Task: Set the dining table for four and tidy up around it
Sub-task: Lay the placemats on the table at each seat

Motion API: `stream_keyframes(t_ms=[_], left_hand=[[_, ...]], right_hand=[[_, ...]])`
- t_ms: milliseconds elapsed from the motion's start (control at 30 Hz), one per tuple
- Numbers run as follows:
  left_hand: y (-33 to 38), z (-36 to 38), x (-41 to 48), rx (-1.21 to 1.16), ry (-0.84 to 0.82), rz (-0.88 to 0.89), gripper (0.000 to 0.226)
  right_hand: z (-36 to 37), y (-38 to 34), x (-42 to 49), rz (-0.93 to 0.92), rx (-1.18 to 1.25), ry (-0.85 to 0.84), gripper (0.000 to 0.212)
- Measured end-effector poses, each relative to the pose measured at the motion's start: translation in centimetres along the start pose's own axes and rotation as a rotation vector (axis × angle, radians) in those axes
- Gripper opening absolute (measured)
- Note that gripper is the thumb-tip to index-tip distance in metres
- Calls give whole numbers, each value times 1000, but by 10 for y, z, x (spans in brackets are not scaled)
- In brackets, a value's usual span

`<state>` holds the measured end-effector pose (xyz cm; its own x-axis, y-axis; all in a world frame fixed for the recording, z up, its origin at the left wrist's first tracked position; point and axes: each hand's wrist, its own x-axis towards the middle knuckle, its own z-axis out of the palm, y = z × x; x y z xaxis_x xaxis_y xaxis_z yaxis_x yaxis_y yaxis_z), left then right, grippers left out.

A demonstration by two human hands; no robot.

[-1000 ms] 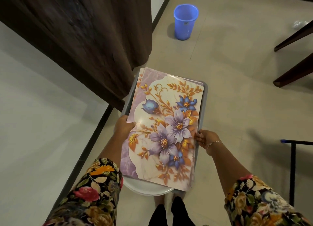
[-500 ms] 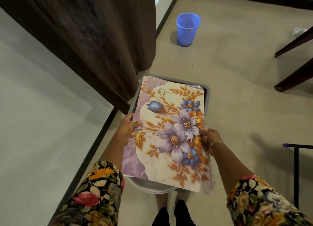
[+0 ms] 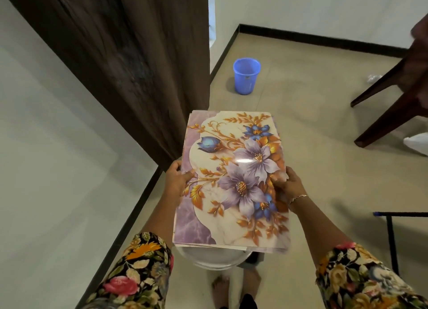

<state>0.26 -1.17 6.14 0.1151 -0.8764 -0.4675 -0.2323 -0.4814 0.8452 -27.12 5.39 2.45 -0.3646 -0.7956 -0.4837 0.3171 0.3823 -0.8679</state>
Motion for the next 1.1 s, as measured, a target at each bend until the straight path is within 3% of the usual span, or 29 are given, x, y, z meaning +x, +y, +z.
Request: stream_keyframes(t_ms=[200, 333, 500, 633, 767, 1100], left_hand=[[47, 6, -31, 69, 65, 264, 41], [76, 18, -47, -14, 36, 350, 37], [110, 42, -67, -161, -153, 368, 31], [135, 79, -101, -183, -303, 421, 15], [153, 127, -148, -208, -449, 480, 26], [118, 260, -287, -309, -810, 483, 21]], right_hand=[[1, -52, -30, -279, -142, 94, 27], [-6, -86, -53, -425, -151, 151, 20], [-48, -107, -72, -427, 46, 193, 28], [-95, -117, -102, -433, 138, 335, 28], [-149, -123, -141, -500, 142, 500, 29], [-321, -98, -285, -608, 126, 777, 25]])
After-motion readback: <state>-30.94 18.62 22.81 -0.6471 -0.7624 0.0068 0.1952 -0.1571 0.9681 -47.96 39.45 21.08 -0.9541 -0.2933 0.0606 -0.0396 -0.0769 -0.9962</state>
